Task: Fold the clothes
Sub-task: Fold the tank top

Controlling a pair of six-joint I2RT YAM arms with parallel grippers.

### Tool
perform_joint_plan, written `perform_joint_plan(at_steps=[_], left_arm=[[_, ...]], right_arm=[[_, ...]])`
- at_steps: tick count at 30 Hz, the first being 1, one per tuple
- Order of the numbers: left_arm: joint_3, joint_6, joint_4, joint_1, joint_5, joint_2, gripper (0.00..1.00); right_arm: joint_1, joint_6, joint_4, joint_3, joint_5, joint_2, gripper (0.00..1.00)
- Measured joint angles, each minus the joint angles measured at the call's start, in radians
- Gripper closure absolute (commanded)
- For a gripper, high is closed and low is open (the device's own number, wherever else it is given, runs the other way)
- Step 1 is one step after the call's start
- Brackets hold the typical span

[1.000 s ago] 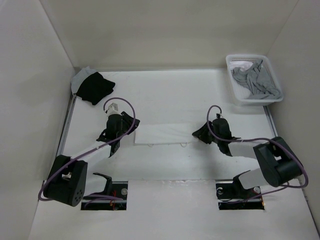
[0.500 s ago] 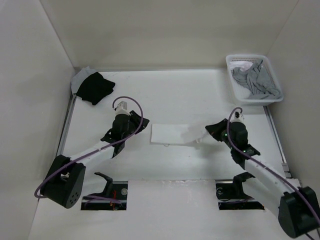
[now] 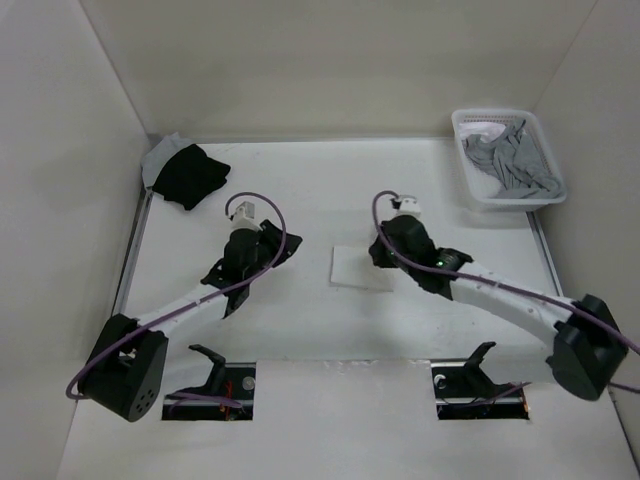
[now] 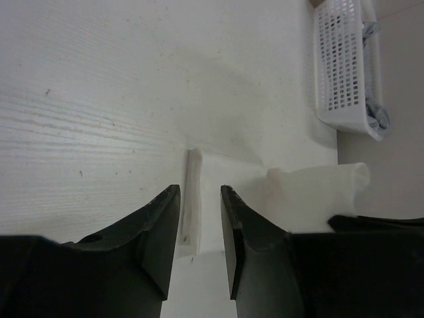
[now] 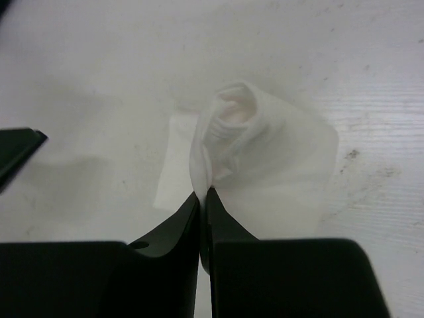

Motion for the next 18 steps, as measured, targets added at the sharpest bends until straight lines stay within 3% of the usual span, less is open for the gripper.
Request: perform_joint_plan(at_steps=[5,6,9,11,16,18], left_arm=[[-0.026,-0.001,0.02,0.034,0.016,-0.043,0.7],[-0.032,-0.001,0.022,0.043,0.02,-0.046,0.7],[-0.045,-0.004,0.022,0.068,0.034,-0.048,0.7],[-0.05,-0.004,0.021,0.083,0.042,-0.049,0.7],[-0.051,-0.005,0.023,0.107,0.059,-0.05,0.7],[-0.051,-0.006,0.028,0.111,0.063,-0.047,0.7]], right_arm=[[0.125,-0.026,-0.052,0.151,0.031,0.27,0.86],[0.145,-0.027,-0.063,0.186,0.034,0.324,0.83],[0.192,-0.025,-0.089,0.283,0.04,0.457,0.62],[0.216,-0.02,-0.094,0.33,0.043,0.513,0.56],[0.245,0.002,-0.071,0.316,0.043,0.493,0.51],[0.243,0.008,-0.027,0.245,0.044,0.409,0.6]])
